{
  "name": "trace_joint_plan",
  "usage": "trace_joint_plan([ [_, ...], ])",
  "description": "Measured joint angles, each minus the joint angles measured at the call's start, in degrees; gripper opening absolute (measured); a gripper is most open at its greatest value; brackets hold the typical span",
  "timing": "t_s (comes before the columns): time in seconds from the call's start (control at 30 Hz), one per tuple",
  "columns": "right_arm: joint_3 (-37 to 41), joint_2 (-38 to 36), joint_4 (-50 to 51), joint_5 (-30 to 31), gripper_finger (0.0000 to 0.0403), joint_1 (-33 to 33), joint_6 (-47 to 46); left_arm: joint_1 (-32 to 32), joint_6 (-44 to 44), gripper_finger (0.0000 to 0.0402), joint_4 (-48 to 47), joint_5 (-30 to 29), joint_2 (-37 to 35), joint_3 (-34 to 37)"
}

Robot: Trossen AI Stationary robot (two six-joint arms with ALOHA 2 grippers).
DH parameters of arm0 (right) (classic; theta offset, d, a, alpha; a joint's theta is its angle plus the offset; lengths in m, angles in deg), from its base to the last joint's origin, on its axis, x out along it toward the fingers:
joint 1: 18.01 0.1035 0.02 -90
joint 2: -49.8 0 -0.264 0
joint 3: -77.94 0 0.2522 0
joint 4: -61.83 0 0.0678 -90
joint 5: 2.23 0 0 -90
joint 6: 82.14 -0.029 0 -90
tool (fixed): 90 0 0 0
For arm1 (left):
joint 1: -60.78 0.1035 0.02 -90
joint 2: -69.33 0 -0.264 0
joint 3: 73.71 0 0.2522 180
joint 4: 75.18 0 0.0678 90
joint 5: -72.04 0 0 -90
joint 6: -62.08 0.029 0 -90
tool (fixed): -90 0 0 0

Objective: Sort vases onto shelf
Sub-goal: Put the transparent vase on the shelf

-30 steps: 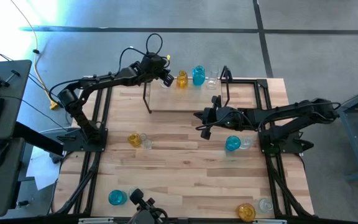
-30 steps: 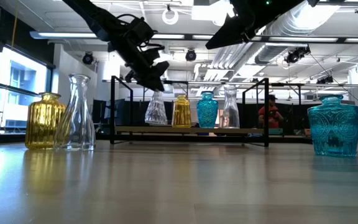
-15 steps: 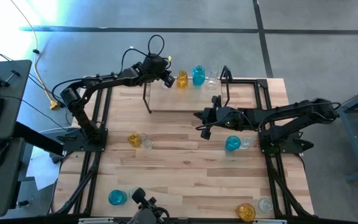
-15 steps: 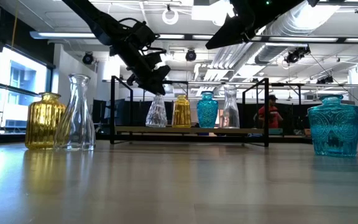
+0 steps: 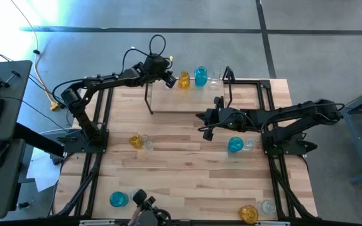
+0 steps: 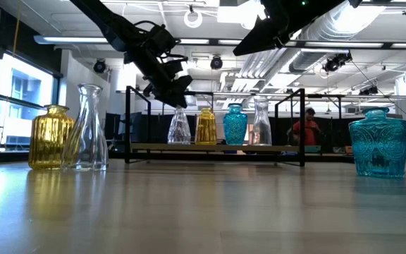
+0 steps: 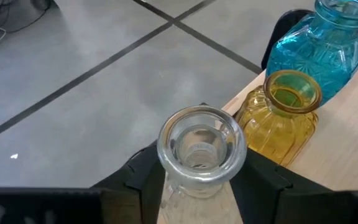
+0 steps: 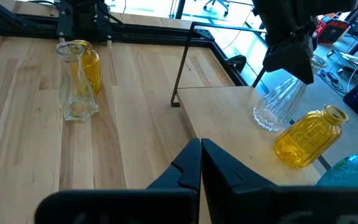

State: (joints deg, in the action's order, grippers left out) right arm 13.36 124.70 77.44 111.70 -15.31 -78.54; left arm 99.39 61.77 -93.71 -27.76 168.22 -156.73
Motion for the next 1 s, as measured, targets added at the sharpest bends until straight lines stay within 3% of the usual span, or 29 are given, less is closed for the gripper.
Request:
trace_joint_plan([
  [0.47, 0.00, -0.01, 0.00, -0.02, 0.0000, -0.02, -0.14, -0.48, 4.36, 0.0160, -3.24, -0.65, -7.41, 0.00],
  [0.63, 0.00, -0.01, 0.00, -0.02, 0.0000, -0.02, -0.14, -1.41, 5.91, 0.0142, -2.84, -0.48, -10.67, -0.11],
  [1.0, 0.00, 0.00, 0.00, -0.06, 0.0000, -0.01, -0.77, -3.54, 4.41, 0.0095, -3.05, 1.79, -8.81, -0.09],
])
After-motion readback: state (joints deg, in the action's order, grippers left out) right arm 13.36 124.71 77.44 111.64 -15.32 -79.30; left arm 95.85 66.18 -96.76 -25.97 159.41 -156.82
